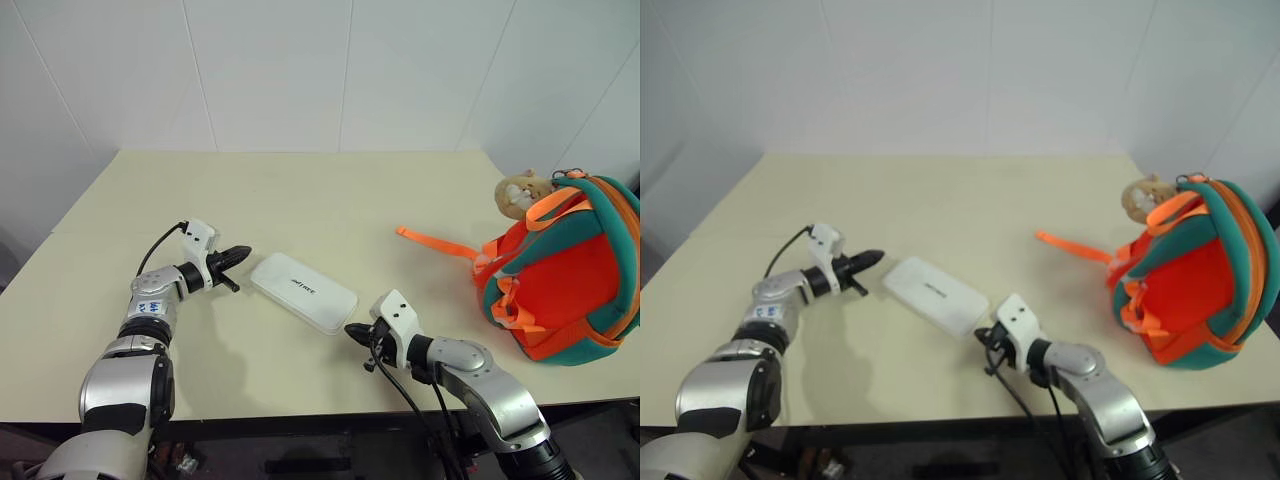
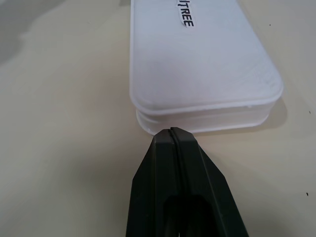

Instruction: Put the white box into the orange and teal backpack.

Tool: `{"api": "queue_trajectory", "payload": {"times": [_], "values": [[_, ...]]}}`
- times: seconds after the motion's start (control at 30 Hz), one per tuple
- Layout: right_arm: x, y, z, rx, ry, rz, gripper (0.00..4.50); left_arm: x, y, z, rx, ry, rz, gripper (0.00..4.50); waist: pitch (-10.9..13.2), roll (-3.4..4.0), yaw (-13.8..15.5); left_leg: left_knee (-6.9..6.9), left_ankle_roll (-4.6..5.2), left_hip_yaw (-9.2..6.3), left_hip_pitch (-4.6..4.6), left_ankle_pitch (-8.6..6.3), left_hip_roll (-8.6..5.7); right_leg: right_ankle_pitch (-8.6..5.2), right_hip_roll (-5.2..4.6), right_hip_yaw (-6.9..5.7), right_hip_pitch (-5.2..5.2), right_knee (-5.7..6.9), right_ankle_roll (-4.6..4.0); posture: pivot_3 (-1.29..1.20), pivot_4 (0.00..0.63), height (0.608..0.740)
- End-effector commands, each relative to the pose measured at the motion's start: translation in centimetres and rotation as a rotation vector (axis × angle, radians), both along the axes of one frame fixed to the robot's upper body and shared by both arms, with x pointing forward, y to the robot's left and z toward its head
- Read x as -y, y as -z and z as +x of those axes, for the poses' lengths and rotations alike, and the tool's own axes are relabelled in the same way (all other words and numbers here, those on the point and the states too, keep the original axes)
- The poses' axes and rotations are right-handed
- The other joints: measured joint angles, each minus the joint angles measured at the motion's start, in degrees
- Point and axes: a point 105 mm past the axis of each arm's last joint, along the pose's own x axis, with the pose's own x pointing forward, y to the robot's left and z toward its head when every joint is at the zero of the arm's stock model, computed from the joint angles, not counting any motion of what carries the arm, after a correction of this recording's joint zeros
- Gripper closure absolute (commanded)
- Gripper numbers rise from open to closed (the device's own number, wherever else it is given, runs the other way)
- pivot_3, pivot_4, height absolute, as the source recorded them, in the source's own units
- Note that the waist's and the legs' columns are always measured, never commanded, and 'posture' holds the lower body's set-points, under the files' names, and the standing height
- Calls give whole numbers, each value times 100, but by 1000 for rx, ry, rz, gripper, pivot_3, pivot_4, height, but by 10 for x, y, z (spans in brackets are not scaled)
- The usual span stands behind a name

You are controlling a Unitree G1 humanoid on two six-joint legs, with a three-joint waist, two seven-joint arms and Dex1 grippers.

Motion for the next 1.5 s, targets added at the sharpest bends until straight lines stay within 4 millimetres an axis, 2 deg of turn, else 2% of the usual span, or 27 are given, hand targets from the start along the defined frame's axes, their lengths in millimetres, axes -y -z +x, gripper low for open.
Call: {"api": "queue_trajectory", "payload": {"times": [0.03,0.17,0.37,0.77,0.93,1.17,1.5], "values": [[-1,-16,-2,57,-5,22,4476,6,6,3,-30,-9,45,4500,0,0,2,0,0,0,0,0,0,0,0,0,0,0,0,0,150,740],[-1,-17,-4,57,-3,24,4476,17,21,7,-107,-28,24,4500,0,-1,25,4,0,0,-1,0,0,0,0,0,1,0,1,0,150,740],[3,-18,-6,53,8,22,4476,33,27,6,-122,13,-5,4500,0,-3,47,2,-2,-1,-4,-1,0,0,1,-1,-2,-2,1,0,150,740],[10,-16,-2,51,8,8,4476,13,38,-13,-155,103,-3,4500,0,-3,99,2,-4,-1,-4,-2,0,0,1,-1,-2,-5,0,0,150,740],[14,-16,5,60,3,-13,4476,12,44,-24,-162,174,2,4500,-1,-3,103,3,-4,0,-4,-2,1,0,1,-1,-1,-4,0,0,150,740],[27,-18,16,77,3,-52,4476,17,51,-32,-156,216,-13,4500,-2,-5,119,9,-3,-1,-3,-3,0,0,0,-1,1,-1,0,0,150,740],[47,-17,31,91,30,-92,4476,42,61,-49,-158,340,-27,4500,-2,-4,126,14,1,-1,-3,-5,0,0,-1,-1,5,-2,0,0,150,740]]}}
